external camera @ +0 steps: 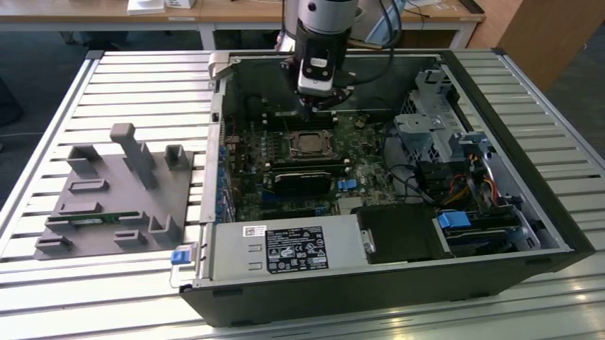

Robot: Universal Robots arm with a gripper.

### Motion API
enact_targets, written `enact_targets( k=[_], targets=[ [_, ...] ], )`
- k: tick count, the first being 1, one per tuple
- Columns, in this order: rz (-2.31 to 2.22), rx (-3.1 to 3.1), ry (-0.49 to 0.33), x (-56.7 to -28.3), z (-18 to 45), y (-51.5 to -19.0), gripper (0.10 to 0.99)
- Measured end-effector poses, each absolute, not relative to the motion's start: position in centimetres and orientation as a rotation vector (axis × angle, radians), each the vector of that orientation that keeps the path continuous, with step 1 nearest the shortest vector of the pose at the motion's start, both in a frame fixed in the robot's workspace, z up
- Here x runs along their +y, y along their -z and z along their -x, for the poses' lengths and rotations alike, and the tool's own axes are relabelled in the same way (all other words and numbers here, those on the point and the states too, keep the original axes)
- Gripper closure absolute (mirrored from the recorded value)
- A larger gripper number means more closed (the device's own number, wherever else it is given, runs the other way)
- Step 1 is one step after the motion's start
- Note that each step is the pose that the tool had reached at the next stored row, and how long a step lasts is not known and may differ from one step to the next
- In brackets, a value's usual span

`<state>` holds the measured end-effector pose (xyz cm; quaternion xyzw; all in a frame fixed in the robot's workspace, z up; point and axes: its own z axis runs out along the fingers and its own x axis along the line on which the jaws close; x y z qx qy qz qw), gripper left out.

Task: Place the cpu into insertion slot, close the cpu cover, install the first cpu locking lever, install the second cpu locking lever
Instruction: 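Install the first cpu locking lever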

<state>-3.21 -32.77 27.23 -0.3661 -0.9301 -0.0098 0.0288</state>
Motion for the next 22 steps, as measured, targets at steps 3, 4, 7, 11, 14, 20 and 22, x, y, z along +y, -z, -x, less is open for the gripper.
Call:
enact_targets(
  k=[3,4,7,11,14,20,22],
  targets=[
    [1.05,-2.899,0.028,-32.78,3.2,-27.22,0.98],
    [1.024,-2.908,0.027,-32.78,3.2,-27.21,0.98],
    [0.949,-2.933,0.025,-32.78,3.21,-27.2,0.98],
    [0.882,-2.953,0.023,-32.79,3.2,-27.19,0.98],
    [0.834,-2.968,0.022,-32.79,3.2,-27.19,0.98],
    [0.771,-3.014,0.043,-32.79,3.2,-27.18,0.98],
    [0.76,-3.032,0.05,-32.79,3.2,-27.18,0.98]
  ],
)
